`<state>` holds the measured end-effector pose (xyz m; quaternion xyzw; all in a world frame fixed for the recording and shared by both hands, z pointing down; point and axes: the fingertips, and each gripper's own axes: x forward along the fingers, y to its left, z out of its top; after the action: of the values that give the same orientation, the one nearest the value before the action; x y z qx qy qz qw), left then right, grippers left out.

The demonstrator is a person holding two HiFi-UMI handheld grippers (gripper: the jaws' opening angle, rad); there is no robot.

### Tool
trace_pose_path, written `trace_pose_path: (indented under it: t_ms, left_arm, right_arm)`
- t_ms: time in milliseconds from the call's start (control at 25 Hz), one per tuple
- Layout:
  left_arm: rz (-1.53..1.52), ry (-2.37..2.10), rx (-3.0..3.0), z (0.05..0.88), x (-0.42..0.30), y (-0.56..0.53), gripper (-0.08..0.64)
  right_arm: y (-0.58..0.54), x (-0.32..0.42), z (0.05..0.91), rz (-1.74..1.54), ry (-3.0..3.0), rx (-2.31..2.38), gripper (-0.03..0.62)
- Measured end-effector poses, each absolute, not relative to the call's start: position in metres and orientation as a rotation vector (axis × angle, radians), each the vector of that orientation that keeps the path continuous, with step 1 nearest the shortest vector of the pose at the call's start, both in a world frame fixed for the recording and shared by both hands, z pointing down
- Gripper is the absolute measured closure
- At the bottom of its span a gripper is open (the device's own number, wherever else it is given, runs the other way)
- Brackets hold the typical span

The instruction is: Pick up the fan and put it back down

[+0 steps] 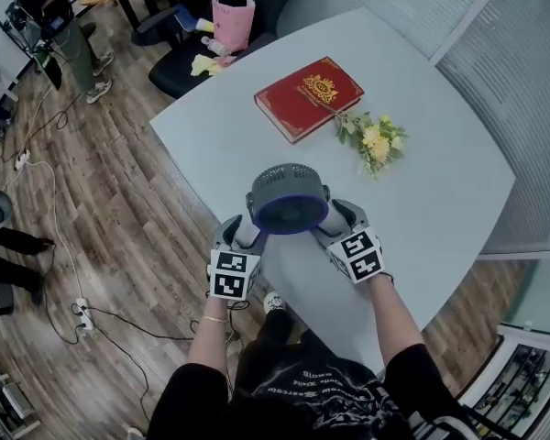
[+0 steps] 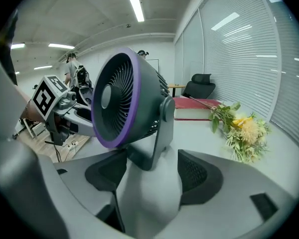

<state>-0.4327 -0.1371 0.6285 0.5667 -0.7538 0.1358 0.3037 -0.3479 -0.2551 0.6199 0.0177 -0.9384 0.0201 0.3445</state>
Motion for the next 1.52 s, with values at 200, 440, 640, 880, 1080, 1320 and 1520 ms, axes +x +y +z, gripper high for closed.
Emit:
trace_pose_path:
  t_ms: [200,440,640,880,1080,1320,1520]
  left_arm:
    - [0.306,-1.996,1.541,0.607,-0.406,-0.12,0.291]
    - [0.263,-2.082,1.538,0.579,-0.376,-0.099,0.291]
    - [0.244,-2.141,1.589,0.547,-0.333,-0.085,0.291]
    - [0.26,-2.199,1.661,0.512,-0.275,-0.075,0.291]
    - [0.226,-2.244,1.68,0.487,-0.225,-0.065,0.291]
    - [0.194,-2.306,1.667,0.465,-0.172,-0.045,0.291]
    - [0.175,-2.358,1.614,0.461,-0.14,-0.022,0.291]
  right_arm:
    - [-0.239,-0.325,0.594,0.003,-2.478,0.053,0.264]
    - [-0.227,-0.296,0.553,0.024,-2.592,0.107,0.268]
    - [-0.21,-0.255,0.524,0.015,-2.653,0.143,0.278]
    - [-0.199,-0.198,0.498,-0.008,-2.688,0.178,0.281]
    - [-0.189,-0.152,0.483,0.022,-2.727,0.22,0.284]
    - [-0.171,-0.097,0.469,0.042,-2.768,0.243,0.285]
    - [-0.155,-0.056,0.466,0.037,-2.788,0.246,0.285]
